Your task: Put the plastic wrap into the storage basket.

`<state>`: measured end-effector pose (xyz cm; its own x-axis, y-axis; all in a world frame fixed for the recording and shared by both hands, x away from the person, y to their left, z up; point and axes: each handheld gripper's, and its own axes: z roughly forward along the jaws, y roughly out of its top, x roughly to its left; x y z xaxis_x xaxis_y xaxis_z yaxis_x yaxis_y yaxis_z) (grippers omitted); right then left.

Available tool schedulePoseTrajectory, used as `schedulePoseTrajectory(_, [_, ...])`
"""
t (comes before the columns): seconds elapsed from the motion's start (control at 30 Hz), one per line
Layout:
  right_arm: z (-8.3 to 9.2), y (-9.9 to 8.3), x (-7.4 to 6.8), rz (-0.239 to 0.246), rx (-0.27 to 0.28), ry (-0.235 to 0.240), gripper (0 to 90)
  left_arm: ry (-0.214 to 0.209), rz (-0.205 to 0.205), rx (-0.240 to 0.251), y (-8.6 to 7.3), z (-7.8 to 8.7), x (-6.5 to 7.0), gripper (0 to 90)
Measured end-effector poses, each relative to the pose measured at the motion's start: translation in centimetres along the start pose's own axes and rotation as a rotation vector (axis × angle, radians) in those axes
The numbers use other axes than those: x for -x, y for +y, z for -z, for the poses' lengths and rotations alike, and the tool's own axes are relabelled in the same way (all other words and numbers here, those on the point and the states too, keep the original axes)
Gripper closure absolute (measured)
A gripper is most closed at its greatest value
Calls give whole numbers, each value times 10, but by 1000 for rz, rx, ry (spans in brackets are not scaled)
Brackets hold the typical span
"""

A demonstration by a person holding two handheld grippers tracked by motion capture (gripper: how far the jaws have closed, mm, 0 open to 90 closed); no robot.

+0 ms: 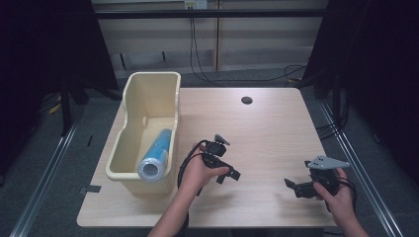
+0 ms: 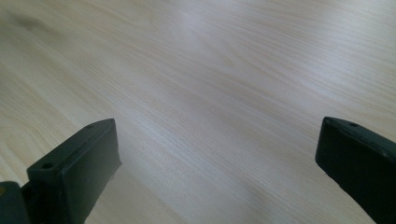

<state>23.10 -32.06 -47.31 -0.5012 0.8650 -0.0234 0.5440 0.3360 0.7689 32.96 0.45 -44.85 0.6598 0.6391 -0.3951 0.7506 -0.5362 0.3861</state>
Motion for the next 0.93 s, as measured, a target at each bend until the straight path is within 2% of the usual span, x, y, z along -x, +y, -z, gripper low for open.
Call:
schedulePoseTrajectory(0.07, [0, 0, -1, 3, 0, 3, 0, -1, -5, -11, -2, -1, 0, 105])
schedulePoseTrajectory(0.1, [-1, 0, -1, 9, 1, 4, 0, -7, -3, 4, -4, -4, 1, 105])
schedulePoseTrajectory(0.2, [-2, -1, -2, 8, -3, 4, 0, -11, -24, 6, -6, -5, 2, 105])
schedulePoseTrajectory(0.27, [-2, -1, -3, 9, -3, 7, 0, -1, -28, -3, -8, -7, 3, 105])
schedulePoseTrajectory(0.37, [-2, 0, -3, 22, 3, 13, 0, -10, -35, 0, -9, -8, 3, 105])
schedulePoseTrajectory(0.47, [-1, 0, -3, 4, 5, 6, 0, -13, -42, 8, -11, -7, 3, 105])
schedulePoseTrajectory(0.67, [-3, -2, -1, 0, 7, 7, 0, -20, -59, 15, -16, -11, 4, 105])
schedulePoseTrajectory(0.93, [-8, -2, -2, -10, 2, 27, 0, -18, -64, 16, -19, -8, 3, 104])
